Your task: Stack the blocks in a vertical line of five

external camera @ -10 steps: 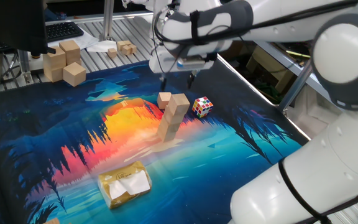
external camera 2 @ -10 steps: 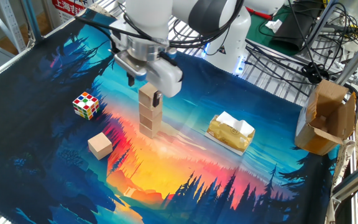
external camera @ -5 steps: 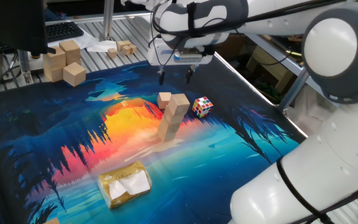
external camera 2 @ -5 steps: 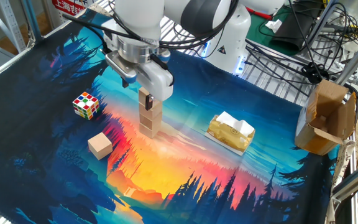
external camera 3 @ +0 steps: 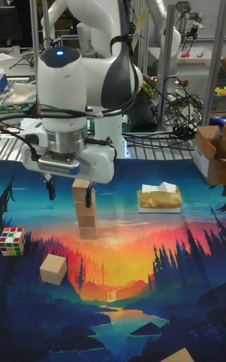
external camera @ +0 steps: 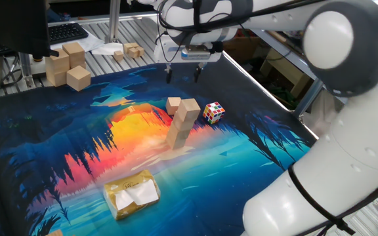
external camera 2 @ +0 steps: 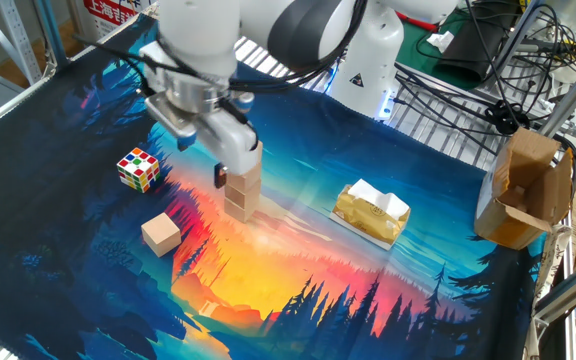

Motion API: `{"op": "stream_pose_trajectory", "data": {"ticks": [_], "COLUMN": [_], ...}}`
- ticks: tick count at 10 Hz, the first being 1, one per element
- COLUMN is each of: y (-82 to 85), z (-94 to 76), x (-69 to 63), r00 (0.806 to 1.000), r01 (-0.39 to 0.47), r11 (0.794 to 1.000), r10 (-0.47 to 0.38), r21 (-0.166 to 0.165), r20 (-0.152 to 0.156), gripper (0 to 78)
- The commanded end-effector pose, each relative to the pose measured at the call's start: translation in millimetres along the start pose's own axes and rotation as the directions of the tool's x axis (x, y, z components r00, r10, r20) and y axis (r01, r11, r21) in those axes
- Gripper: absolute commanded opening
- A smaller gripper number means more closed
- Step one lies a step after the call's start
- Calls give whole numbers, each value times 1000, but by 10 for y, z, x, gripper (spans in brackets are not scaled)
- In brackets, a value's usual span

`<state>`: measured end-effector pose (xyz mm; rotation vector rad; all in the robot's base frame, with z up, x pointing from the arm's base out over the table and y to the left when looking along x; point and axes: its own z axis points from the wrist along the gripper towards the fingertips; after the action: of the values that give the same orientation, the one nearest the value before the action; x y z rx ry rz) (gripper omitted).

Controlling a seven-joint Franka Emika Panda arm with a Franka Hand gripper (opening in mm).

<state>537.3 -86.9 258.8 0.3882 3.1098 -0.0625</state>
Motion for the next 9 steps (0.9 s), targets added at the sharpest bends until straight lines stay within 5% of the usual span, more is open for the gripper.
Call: {"op": "stream_pose_trajectory", "data": {"ticks": [1,9], "y": [-13,-8], "z": [39,277], "x": [-104,-293], "r00": [1000,1000], "r01": [8,11], "r11": [1000,1000], "r10": [-8,-11], "r21": [-2,-11], "r20": [4,12], "gripper": [775,775]}}
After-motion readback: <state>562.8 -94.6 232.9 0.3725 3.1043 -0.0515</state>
